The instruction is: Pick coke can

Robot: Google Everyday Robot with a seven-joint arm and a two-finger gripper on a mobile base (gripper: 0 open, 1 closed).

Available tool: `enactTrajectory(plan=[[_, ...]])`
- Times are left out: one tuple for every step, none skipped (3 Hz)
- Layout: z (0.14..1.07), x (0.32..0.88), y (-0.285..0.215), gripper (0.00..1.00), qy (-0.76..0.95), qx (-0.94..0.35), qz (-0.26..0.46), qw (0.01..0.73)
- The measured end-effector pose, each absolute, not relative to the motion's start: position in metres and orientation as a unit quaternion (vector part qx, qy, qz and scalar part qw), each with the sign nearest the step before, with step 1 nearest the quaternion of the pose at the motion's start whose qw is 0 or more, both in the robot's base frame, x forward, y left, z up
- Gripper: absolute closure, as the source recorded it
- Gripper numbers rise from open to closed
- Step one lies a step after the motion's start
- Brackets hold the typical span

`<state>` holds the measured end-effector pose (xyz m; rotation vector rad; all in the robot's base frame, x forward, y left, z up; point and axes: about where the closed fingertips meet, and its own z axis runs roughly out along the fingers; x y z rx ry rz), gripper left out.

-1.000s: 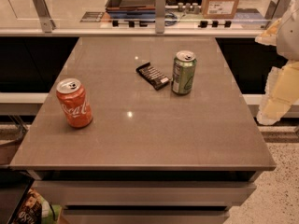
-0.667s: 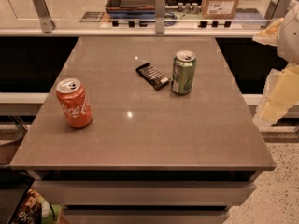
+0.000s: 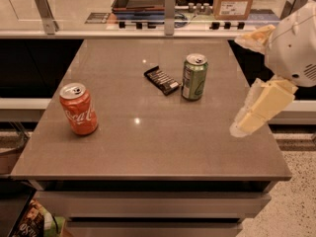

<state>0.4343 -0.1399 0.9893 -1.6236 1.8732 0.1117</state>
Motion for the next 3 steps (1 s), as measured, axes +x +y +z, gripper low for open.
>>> enactTrajectory(plan=[[0.982,0.444,-0.101,0.00,0.687,-0.622,0.110,0.360],[0.973,0.453,-0.065,0.00,0.658,-0.619,0.177,0.391],[0.965,0.457,-0.030,0.00,0.629,-0.604,0.237,0.428]])
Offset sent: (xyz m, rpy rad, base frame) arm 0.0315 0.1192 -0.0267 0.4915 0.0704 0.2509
